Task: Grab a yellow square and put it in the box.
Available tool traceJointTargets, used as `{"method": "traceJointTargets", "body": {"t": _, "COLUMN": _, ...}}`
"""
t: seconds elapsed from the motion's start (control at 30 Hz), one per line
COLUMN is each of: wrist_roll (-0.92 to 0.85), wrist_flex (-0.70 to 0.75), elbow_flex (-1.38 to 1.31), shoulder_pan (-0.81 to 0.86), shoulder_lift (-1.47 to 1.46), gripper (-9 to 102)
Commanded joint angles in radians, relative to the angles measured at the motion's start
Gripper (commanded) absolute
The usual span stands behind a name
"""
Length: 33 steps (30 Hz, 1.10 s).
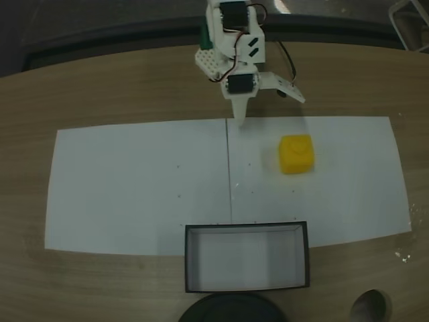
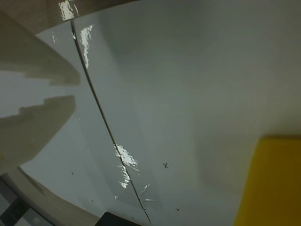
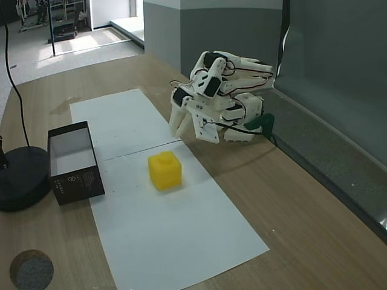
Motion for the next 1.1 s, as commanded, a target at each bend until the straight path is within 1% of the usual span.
{"method": "traceJointTargets", "body": {"t": 0.0, "wrist_roll": 0.002, "wrist_flex": 0.002, "elbow_flex": -0.041, "shoulder_pan": 0.003, "shoulder_lift": 0.002, "gripper": 0}}
{"method": "traceJointTargets", "body": {"t": 0.73, "wrist_roll": 0.003, "wrist_flex": -0.006, "elbow_flex": -0.04, "shoulder_pan": 0.003, "shoulder_lift": 0.002, "gripper": 0}}
{"method": "traceJointTargets", "body": {"t": 1.07, "wrist_roll": -0.005, "wrist_flex": -0.221, "elbow_flex": -0.049, "shoulder_pan": -0.003, "shoulder_lift": 0.002, "gripper": 0}}
